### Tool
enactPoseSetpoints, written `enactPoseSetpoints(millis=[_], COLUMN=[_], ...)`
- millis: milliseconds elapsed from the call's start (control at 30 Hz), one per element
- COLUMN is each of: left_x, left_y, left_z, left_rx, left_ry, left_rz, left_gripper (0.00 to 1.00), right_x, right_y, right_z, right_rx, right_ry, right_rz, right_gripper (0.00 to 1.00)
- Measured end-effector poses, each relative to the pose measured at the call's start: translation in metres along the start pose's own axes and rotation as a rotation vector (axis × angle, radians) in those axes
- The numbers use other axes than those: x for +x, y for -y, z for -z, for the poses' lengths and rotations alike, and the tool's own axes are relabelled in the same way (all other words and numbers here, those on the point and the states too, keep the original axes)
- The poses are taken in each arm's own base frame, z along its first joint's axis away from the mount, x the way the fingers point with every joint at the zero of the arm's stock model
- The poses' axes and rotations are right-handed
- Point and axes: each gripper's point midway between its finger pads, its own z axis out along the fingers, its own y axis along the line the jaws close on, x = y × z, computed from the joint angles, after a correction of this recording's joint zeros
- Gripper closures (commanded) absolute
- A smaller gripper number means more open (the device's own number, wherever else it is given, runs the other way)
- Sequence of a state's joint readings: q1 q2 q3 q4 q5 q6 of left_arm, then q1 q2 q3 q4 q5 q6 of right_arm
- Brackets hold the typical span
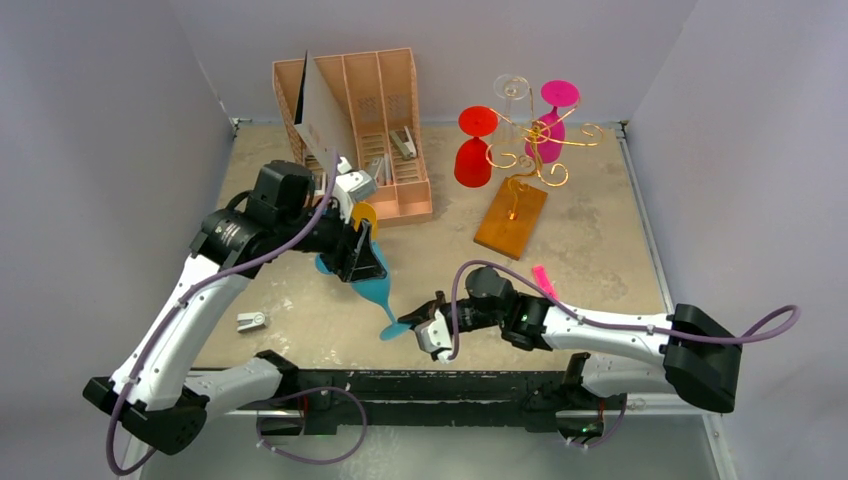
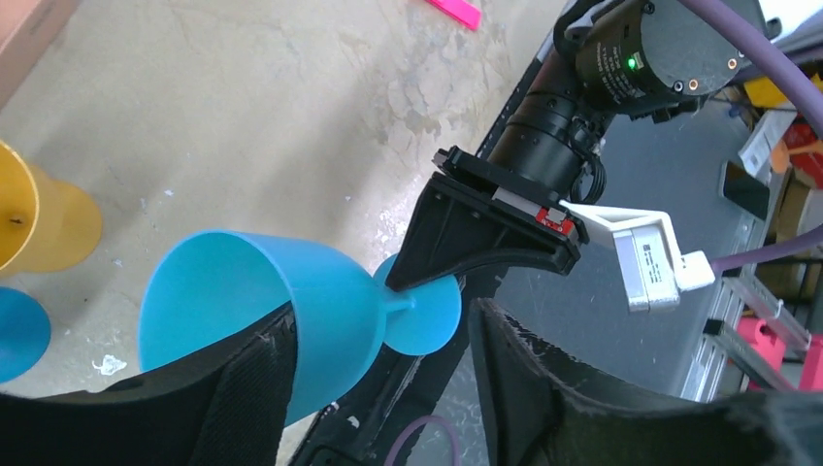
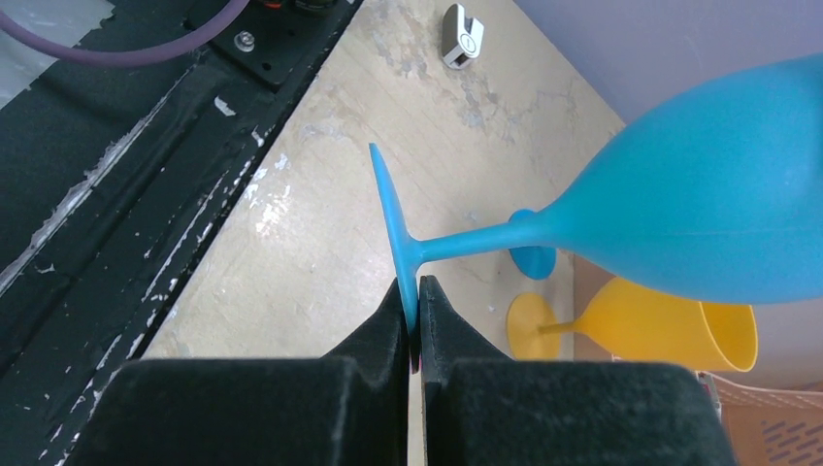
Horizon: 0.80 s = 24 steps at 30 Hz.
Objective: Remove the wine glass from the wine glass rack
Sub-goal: Place the wine glass at the center of the board.
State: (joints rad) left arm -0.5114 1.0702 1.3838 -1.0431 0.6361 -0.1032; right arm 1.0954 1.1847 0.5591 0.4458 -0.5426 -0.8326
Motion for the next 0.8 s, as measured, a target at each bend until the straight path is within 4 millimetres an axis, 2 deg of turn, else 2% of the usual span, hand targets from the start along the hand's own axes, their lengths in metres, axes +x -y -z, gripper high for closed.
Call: enactPoseSetpoints(millis=[200,367,600,700,800], left_x=[0.011,0.020,0.031,0.029,0.027], left_y=[-0.006,-0.001,0.000,0.002,0.005], left_z=[-0.010,-0.012,-0.013,-0.010,-0.006], left_rx=[0.037,0.084,0.114,0.119,0.123], left_ry=[-0.080,-0.130,-0.215,-0.224,-0.222], left_rz=[0.006,0.027,0.049,0.039,0.021], left_gripper=[0.56,0.60,0.77,0.90,0.98], right_x=[0.007,0.012,0.017,0.015,0.013], right_y=[-0.009,-0.011,-0.012,-0.010,-0.006], right_z=[0.001,0.002,0.009,0.010,0.010], right_rx=[-0.028,-0.042,-0.082,-0.093,-0.092], right_ry=[-0.021,-0.046,-0.093,-0.101,-0.099], right_rz=[0.020,0.071,0.163,0.192,0.220], right_gripper=[1.00,1.00,1.00,1.00,1.00])
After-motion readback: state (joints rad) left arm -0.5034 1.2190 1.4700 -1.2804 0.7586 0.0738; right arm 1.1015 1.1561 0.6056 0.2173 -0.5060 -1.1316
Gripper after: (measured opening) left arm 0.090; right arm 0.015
